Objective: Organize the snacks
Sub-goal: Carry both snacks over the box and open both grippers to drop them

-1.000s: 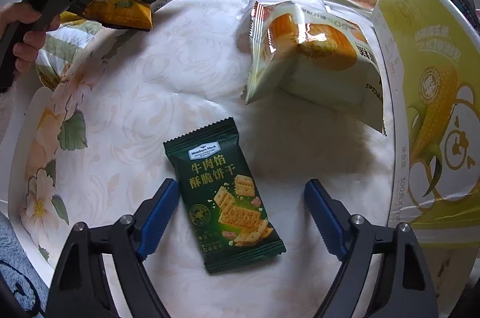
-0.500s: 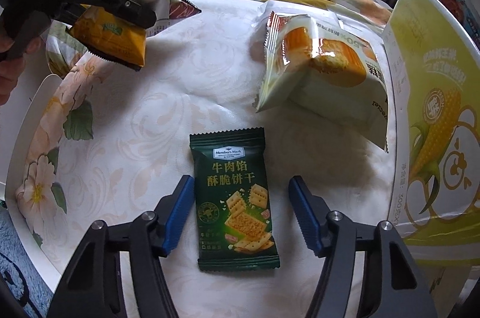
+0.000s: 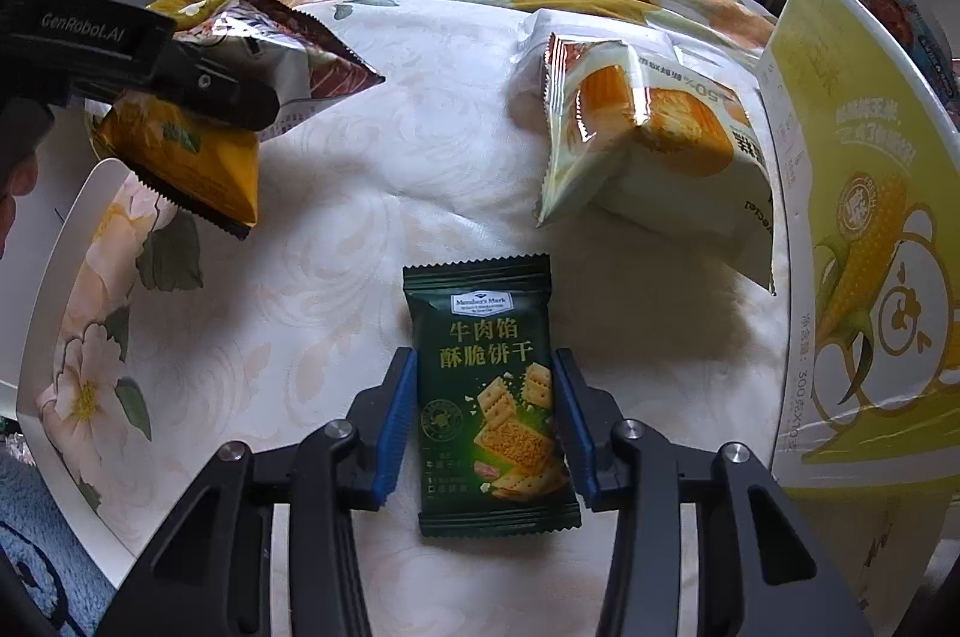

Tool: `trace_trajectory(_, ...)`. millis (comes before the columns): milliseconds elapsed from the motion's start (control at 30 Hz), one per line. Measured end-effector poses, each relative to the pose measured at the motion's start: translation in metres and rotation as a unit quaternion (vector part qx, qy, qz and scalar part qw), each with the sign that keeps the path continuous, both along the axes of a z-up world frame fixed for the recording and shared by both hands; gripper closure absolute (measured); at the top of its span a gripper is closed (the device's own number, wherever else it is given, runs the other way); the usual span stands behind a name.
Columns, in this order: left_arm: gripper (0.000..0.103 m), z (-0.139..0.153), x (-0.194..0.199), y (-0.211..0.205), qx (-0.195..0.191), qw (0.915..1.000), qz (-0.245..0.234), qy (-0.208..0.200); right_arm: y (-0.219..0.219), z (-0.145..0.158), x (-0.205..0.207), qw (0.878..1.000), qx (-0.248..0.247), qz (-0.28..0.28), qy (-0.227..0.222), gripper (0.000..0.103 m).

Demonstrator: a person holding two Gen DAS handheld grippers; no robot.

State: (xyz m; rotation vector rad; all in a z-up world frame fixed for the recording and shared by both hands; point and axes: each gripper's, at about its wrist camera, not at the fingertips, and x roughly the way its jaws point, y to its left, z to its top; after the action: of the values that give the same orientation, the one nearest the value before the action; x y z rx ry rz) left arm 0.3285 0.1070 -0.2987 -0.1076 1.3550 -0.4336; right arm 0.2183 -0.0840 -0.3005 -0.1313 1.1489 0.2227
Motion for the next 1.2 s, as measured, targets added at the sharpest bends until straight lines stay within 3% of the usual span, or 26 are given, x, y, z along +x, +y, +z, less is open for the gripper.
trace_trajectory(233, 0.034, 0.036, -0.002, -0.008, -0.009, 0.9994, -0.015, -0.028, -0.001, 0.058, -0.002, 0.999, 0.012, -0.017, -0.034, 0.062)
trace_trajectory(567, 0.034, 0.128, -0.015, -0.062, -0.024, 0.9944, -0.028, -0.099, -0.052, 0.154, -0.008, 0.990, 0.061, -0.073, -0.106, 0.062)
trace_trajectory(700, 0.034, 0.162, -0.028, -0.109, -0.038, 0.9909, -0.030, -0.126, -0.092, 0.189, -0.018, 0.985, 0.060, -0.087, -0.137, 0.062)
trace_trajectory(900, 0.034, 0.197, -0.046, -0.201, -0.063, 0.9843, -0.050, -0.157, -0.176, 0.216, -0.031, 0.979, 0.044, -0.113, -0.164, 0.062)
trace_trajectory(1033, 0.034, 0.206, -0.052, -0.270, -0.074, 0.9816, -0.066, -0.163, -0.231, 0.221, -0.035, 0.975, 0.045, -0.135, -0.168, 0.062)
trace_trajectory(1200, 0.034, 0.198, -0.058, -0.348, -0.073, 0.9816, -0.084, -0.155, -0.290, 0.226, -0.043, 0.971, 0.050, -0.153, -0.175, 0.062)
